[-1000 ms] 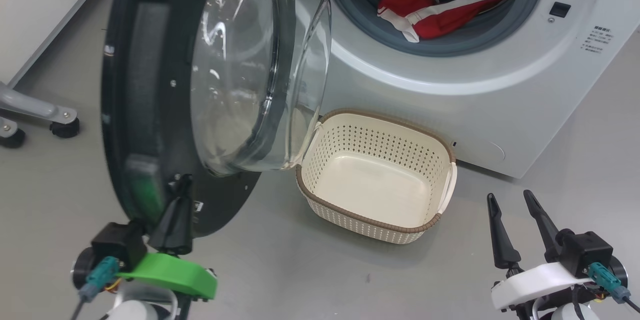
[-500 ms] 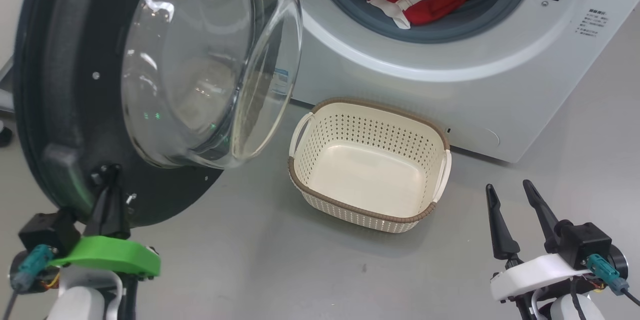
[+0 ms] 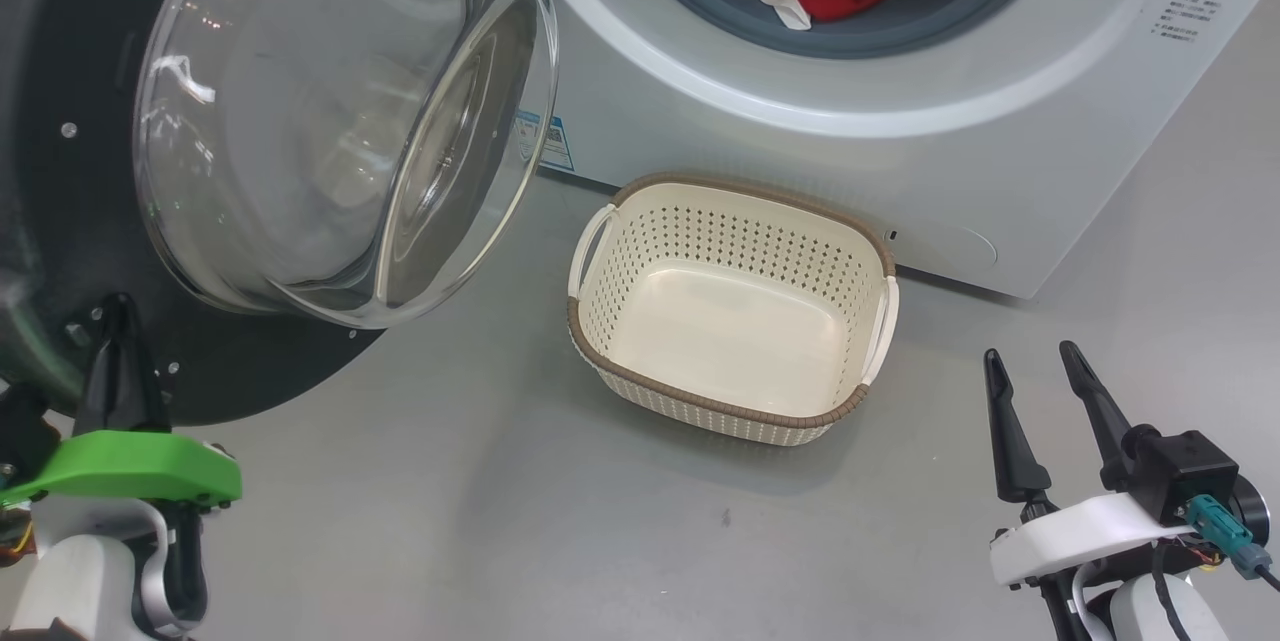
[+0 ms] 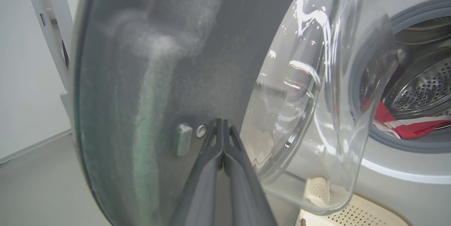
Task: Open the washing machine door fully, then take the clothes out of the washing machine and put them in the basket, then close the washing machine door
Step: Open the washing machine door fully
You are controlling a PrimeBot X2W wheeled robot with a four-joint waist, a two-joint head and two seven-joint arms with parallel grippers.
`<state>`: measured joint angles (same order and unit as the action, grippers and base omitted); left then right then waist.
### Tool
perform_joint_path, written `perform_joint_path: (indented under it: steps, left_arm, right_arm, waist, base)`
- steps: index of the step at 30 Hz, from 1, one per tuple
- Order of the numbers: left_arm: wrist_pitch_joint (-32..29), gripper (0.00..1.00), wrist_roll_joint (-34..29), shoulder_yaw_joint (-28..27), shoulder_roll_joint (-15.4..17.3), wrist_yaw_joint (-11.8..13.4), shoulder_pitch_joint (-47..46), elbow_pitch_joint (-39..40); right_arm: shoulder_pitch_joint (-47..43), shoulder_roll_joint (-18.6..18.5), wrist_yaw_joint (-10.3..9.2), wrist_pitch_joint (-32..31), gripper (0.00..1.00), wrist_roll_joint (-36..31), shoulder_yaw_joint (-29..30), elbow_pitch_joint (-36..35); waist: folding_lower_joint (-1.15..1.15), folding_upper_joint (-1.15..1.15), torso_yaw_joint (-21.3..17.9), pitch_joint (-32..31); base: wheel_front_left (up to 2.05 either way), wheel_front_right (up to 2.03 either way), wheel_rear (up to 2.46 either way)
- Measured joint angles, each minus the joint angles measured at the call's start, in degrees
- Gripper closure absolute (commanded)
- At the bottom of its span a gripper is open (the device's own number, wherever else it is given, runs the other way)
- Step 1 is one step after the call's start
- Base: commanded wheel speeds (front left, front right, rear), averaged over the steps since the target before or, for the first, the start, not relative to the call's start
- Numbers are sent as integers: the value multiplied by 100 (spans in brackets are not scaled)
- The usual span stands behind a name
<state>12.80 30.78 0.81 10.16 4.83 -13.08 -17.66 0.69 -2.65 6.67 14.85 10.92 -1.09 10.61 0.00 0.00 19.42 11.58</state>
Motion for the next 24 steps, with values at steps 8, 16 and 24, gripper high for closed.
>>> perform_joint_path:
  steps: [8, 16, 24]
  left_arm:
    - [82, 100, 42, -118, 11, 0, -142, -241]
    - [145, 100, -178, -42, 7, 0, -143, -328]
    - [148, 100, -514, 166, -54, 19, 58, -185]
  right_arm:
    - [4, 1, 30, 0, 0, -8, 13, 1]
    - [23, 1, 30, 0, 0, -40, 14, 42]
    - [19, 3, 31, 0, 0, -38, 15, 94]
  waist:
    - [0, 0, -7, 11]
    - [0, 0, -7, -41]
    - [0, 0, -23, -223]
  base:
    - [0, 0, 0]
    - [0, 0, 0]
    - [0, 0, 0]
